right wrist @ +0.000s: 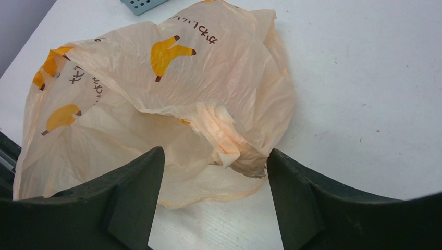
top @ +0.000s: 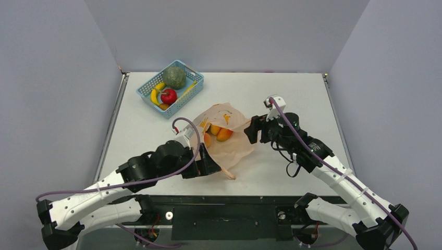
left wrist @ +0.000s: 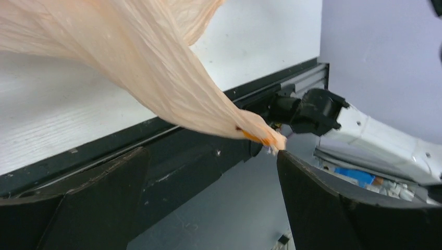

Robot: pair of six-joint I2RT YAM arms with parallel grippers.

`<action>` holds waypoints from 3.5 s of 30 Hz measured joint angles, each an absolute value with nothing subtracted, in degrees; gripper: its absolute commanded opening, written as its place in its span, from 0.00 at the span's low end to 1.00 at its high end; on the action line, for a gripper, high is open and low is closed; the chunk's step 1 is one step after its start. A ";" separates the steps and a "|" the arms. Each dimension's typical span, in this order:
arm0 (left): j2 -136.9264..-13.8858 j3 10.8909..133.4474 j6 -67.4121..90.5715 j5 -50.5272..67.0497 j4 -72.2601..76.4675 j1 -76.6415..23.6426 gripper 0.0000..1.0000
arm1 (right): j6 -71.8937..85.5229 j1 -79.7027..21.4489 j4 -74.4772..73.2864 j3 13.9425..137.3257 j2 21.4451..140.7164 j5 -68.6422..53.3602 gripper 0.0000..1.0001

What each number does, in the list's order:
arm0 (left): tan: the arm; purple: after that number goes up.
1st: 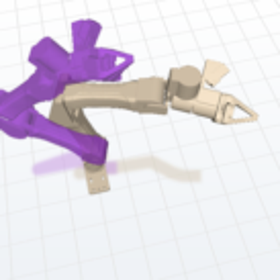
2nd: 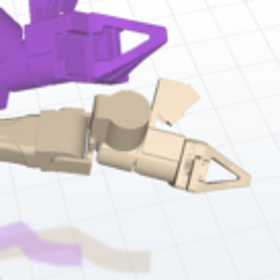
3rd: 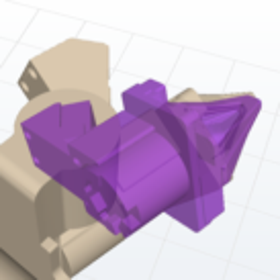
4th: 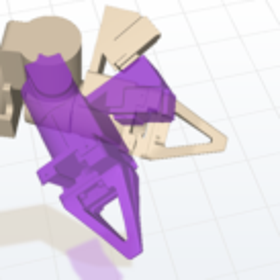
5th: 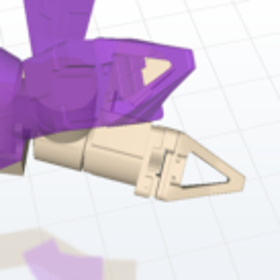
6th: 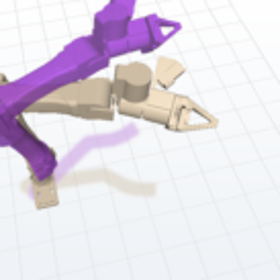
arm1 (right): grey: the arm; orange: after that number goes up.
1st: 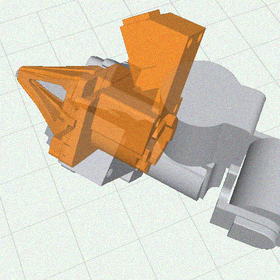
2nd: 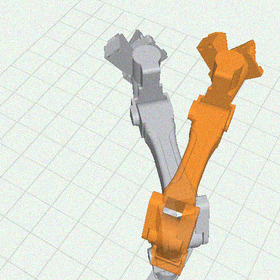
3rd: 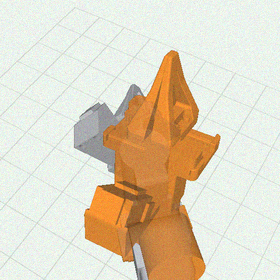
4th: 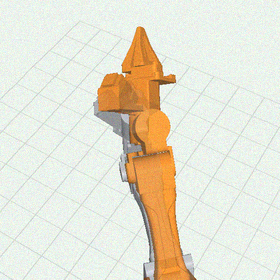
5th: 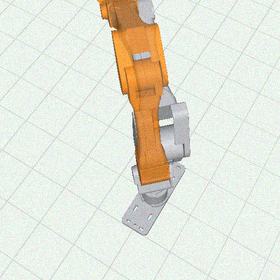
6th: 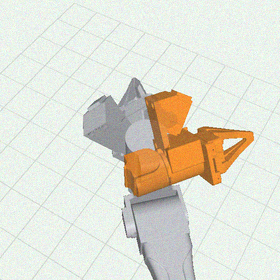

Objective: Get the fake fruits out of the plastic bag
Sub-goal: Adjust the plastic bag at the center of the board, then take out the fake fruit from the plastic bag.

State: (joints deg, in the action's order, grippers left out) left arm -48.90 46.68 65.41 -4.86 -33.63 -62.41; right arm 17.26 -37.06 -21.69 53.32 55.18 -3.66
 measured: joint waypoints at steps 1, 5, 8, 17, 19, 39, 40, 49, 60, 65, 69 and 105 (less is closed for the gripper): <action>-50.46 45.93 66.67 -6.42 -32.45 -62.98 0.86 | 17.10 -37.06 -21.17 53.32 55.18 -3.68 0.63; -55.64 44.60 68.93 -11.03 -29.34 -63.18 0.49 | 16.62 -37.06 -19.07 53.25 55.18 -2.79 0.46; -56.58 44.60 68.31 -13.02 -27.92 -62.48 0.18 | 15.90 -37.06 -18.04 53.23 55.22 -1.98 0.08; -58.59 47.20 57.91 -0.16 -24.45 -37.85 0.00 | 19.42 -36.29 -18.37 53.28 52.88 12.69 0.00; -66.13 54.22 53.91 5.06 -25.15 -32.88 0.00 | 19.70 -36.29 -19.27 53.78 50.48 15.27 0.00; -63.35 57.06 24.05 17.19 -44.71 -19.42 0.00 | 25.98 -50.52 -18.74 39.05 40.69 -2.59 0.00; -62.59 56.88 23.03 16.01 -47.03 -18.92 0.00 | 26.57 -53.36 -18.85 38.61 41.06 -2.44 0.00; -58.15 66.39 18.70 10.72 -55.53 -17.43 0.59 | 30.81 -66.87 -21.47 40.05 43.11 11.77 0.00; -49.98 73.41 26.83 28.01 -48.18 -17.93 0.76 | 33.69 -66.96 -23.29 44.60 41.60 26.20 0.00; -49.34 62.11 34.83 26.70 -31.57 -34.13 0.68 | 34.87 -66.96 -23.31 45.10 41.45 28.77 0.00; -57.91 59.86 35.05 14.68 -24.45 -51.81 0.59 | 35.31 -66.96 -23.70 45.58 41.39 29.85 0.00; -92.01 49.28 29.65 -9.78 18.13 -45.95 0.69 | 37.04 -66.96 -27.42 42.85 35.62 33.98 0.00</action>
